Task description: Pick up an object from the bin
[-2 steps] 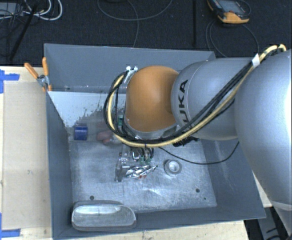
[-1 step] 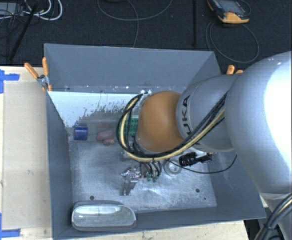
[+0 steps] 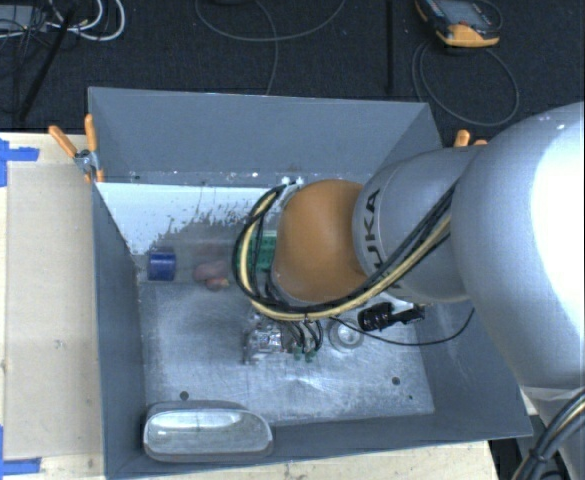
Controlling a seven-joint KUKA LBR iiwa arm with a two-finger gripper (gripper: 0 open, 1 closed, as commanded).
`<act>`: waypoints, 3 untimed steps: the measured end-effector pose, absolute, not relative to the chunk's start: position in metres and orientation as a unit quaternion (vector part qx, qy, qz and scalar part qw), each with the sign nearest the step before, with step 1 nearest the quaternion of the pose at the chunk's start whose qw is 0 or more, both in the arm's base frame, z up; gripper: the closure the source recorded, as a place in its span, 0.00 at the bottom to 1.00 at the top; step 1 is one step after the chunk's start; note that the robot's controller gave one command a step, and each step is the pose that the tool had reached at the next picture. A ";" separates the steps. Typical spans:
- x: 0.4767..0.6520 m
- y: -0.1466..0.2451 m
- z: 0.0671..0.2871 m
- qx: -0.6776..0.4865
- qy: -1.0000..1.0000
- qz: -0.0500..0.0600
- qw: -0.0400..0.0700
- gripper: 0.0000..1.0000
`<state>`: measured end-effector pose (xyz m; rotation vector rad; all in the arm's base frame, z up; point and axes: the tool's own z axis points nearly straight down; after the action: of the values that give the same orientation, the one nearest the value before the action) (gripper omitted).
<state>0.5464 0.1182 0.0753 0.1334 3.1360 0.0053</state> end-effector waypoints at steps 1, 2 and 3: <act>0.531 0.092 0.264 -0.023 1.000 0.000 0.004 1.00; 0.530 0.092 0.259 -0.023 1.000 0.000 0.000 0.00; 0.496 0.091 0.076 0.028 1.000 0.000 -0.004 0.00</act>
Offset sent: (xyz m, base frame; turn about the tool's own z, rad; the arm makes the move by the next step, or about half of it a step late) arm -0.0168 -0.0262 0.1840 -0.1327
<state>0.4957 0.0913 0.0757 0.0876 3.1489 -0.0011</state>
